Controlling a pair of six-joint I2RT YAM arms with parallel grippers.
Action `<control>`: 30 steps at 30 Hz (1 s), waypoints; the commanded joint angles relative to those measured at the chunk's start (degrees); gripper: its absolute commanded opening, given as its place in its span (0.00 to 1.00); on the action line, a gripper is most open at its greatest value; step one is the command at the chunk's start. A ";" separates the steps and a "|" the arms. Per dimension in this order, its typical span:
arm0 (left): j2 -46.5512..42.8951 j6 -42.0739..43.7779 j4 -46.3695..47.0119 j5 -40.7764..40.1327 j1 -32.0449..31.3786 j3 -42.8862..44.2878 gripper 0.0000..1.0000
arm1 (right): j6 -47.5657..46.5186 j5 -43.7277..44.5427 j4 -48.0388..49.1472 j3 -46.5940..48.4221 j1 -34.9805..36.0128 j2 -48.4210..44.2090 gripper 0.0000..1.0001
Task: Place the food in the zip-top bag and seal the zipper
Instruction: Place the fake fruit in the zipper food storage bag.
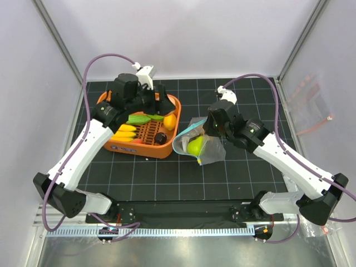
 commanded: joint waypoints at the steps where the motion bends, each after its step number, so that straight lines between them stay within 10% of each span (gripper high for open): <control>1: -0.43 -3.00 6.06 15.58 -2.24 -1.55 0.27 | 4.97 -1.52 0.00 1.60 -0.48 -0.32 0.01; 13: 0.62 -11.97 22.50 24.13 -11.04 -15.25 0.19 | 10.43 -2.14 -0.70 -1.65 -2.32 -3.83 0.01; 30: 4.67 -12.85 29.71 13.33 -22.47 -20.19 0.17 | 15.70 -3.02 0.70 -9.13 -4.69 -8.31 0.01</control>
